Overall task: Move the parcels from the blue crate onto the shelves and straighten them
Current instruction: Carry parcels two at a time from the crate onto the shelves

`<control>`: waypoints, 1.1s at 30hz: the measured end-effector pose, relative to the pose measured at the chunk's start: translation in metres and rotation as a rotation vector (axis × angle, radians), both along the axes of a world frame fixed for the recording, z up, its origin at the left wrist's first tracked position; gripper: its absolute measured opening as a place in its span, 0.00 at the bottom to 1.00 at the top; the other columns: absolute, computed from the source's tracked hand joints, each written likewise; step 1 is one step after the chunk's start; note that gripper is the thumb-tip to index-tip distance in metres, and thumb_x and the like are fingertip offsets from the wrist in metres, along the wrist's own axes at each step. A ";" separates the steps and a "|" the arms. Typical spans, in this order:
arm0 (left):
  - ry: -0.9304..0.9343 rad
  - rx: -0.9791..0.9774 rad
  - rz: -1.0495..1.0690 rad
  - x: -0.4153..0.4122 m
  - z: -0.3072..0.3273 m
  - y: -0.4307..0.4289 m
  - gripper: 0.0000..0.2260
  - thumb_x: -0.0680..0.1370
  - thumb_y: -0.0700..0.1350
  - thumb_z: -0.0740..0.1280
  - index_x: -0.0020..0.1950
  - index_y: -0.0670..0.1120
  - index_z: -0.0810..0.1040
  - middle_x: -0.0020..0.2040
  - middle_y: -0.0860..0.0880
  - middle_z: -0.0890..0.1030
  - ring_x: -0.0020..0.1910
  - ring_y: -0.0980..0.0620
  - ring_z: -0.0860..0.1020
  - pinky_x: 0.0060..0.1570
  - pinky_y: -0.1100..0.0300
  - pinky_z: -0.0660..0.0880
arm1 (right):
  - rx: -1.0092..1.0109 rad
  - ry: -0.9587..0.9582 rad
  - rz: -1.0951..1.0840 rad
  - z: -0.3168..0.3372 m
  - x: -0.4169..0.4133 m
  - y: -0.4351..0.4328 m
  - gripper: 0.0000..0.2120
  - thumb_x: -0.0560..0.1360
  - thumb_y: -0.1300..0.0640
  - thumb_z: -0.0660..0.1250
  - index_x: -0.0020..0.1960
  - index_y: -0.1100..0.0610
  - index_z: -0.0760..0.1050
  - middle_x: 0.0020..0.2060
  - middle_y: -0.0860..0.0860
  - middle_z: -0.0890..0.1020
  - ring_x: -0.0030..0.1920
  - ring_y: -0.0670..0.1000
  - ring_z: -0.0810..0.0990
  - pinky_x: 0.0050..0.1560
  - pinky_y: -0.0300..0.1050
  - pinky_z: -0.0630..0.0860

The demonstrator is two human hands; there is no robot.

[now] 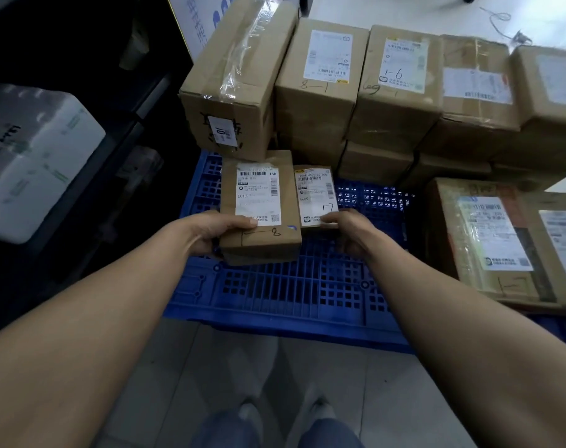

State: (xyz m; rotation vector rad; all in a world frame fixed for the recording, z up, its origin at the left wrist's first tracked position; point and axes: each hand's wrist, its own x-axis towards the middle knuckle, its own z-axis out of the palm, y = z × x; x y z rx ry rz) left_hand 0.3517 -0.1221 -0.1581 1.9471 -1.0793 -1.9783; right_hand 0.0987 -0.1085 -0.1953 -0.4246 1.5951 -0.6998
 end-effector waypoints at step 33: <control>0.394 -0.193 0.100 -0.012 0.293 0.049 0.15 0.73 0.57 0.63 0.57 0.54 0.78 0.47 0.47 0.85 0.41 0.49 0.83 0.41 0.51 0.79 | -0.217 -0.183 -0.020 0.299 -0.039 0.067 0.10 0.72 0.65 0.67 0.52 0.56 0.72 0.49 0.59 0.81 0.48 0.57 0.83 0.50 0.52 0.81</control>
